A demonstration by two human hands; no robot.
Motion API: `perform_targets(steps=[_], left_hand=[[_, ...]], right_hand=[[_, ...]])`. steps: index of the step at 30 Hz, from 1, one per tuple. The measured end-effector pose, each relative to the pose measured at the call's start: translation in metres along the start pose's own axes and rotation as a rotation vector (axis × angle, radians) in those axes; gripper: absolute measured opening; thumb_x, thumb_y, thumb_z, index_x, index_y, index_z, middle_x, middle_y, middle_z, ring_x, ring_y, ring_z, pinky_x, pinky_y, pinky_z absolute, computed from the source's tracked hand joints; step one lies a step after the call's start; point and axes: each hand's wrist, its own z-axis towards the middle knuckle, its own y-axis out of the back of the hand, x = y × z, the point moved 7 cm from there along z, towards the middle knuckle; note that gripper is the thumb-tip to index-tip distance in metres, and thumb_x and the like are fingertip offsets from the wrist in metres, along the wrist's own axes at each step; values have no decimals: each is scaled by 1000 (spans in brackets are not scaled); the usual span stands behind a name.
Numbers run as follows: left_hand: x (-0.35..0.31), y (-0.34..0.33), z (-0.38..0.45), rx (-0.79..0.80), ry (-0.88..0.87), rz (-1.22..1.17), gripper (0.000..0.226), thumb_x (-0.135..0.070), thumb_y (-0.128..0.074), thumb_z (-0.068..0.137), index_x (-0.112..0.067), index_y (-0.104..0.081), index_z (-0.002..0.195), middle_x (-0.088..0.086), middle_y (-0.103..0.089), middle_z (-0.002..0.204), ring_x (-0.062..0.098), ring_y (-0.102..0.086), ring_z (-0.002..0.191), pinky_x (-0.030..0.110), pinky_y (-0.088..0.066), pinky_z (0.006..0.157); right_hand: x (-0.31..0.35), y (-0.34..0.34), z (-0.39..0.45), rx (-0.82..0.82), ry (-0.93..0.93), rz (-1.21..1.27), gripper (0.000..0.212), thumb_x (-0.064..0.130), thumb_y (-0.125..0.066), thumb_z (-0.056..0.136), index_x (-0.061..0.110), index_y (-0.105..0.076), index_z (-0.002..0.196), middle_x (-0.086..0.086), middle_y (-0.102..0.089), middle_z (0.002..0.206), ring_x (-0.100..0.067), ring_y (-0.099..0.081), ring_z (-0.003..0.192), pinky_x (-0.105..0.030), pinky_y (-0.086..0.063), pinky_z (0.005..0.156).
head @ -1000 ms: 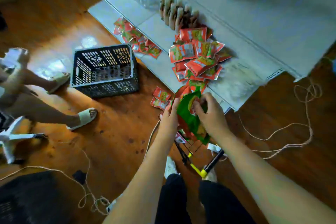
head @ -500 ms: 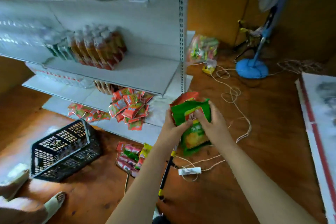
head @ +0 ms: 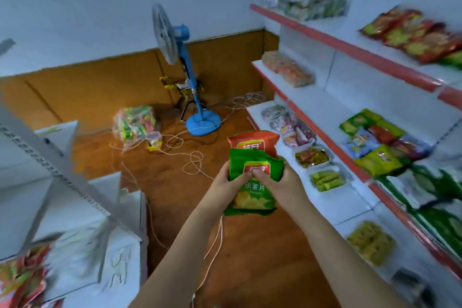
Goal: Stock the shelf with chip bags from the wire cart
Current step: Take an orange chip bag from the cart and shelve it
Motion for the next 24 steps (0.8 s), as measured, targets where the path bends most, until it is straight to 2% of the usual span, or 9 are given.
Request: perform_targets(steps=[4, 10, 12, 14, 15, 17, 20, 22, 24], left_hand=[[6, -63, 78, 134, 33, 106, 55, -48, -76, 80, -29, -57, 127, 0, -74, 112, 22, -74, 98, 49, -57, 92], [8, -144, 219, 362, 18, 264, 26, -41, -70, 88, -33, -61, 111, -10, -75, 101, 10, -74, 87, 25, -60, 75], [6, -166, 265, 425, 32, 302, 30, -41, -69, 89, -30, -61, 115, -9, -74, 102, 10, -74, 87, 24, -60, 74], [6, -182, 305, 476, 68, 336, 31, -39, -70, 89, -27, -62, 117, -5, -74, 104, 14, -74, 88, 31, -61, 80], [5, -190, 325, 504, 81, 361, 31, -37, -70, 90, -26, -62, 118, -3, -74, 107, 16, -74, 90, 36, -61, 83], [3, -207, 366, 559, 105, 406, 29, -34, -70, 90, -25, -61, 117, 1, -73, 110, 19, -74, 93, 40, -60, 87], [6, -230, 425, 612, 126, 475, 28, -37, -71, 89, -29, -59, 113, 0, -73, 111, 18, -74, 92, 38, -61, 84], [13, -245, 461, 633, 169, 512, 42, -41, -73, 86, -26, -58, 122, -1, -73, 114, 18, -75, 91, 40, -61, 85], [21, -264, 498, 654, 189, 528, 48, -40, -74, 85, -24, -57, 127, 0, -72, 117, 20, -74, 93, 43, -60, 87]], right_hand=[[-34, 66, 41, -202, -88, 22, 47, 48, -77, 75, 27, -59, 113, 8, -70, 100, -6, -68, 90, -31, -58, 78], [-90, 138, 126, -432, -253, 72, 56, 58, -78, 67, 29, -60, 111, 5, -71, 102, -12, -70, 93, -40, -59, 82], [-107, 156, 160, -493, -296, 79, 68, 69, -75, 61, 30, -58, 115, 4, -70, 107, -14, -68, 96, -42, -58, 84], [-122, 170, 190, -539, -352, 77, 88, 79, -70, 54, 29, -56, 124, 5, -69, 112, -14, -67, 100, -42, -57, 87], [-126, 176, 205, -545, -373, 78, 86, 75, -72, 57, 28, -54, 127, 5, -68, 114, -14, -67, 101, -41, -57, 87], [-129, 189, 233, -561, -423, 96, 59, 53, -76, 74, 28, -55, 123, 6, -69, 111, -13, -67, 99, -32, -57, 83], [-144, 214, 275, -532, -483, 182, 30, 35, -70, 86, 31, -52, 110, 11, -63, 100, 0, -60, 84, -14, -47, 66], [-155, 236, 302, -528, -527, 205, 33, 39, -67, 88, 31, -48, 114, 8, -61, 108, -4, -59, 86, -13, -43, 62], [-169, 266, 333, -551, -540, 159, 49, 46, -67, 85, 29, -46, 126, 8, -59, 123, -10, -60, 98, -15, -45, 65]])
